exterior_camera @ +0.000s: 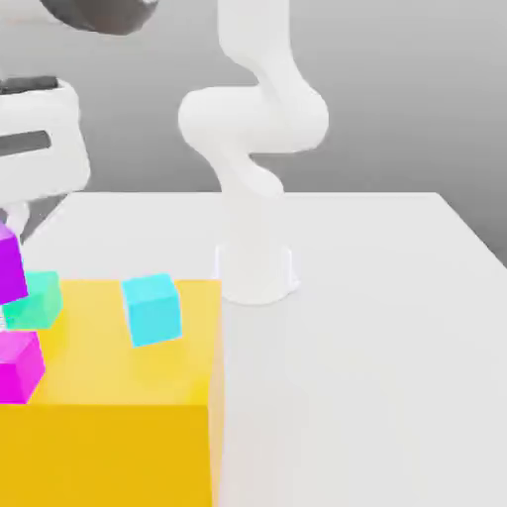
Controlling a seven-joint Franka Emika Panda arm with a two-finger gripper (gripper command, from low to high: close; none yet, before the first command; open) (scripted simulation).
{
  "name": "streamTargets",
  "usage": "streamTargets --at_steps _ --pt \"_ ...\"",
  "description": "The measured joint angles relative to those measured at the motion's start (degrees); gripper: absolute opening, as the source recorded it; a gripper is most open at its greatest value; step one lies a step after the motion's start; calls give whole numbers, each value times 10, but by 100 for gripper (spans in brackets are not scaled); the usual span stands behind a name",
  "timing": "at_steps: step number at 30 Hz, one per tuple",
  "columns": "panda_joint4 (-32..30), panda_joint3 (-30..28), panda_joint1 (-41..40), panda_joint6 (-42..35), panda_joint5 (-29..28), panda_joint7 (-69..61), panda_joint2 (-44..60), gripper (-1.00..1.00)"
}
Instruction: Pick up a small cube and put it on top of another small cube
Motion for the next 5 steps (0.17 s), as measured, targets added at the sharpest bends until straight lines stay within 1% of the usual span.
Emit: streamTargets --at_steps 1,2,5 --pt "-14 0 -1 22 4 -5 9 -100" --pt "-23 0 -2 36 7 -7 14 100" --pt "-23 0 -2 36 7 -7 14 100"
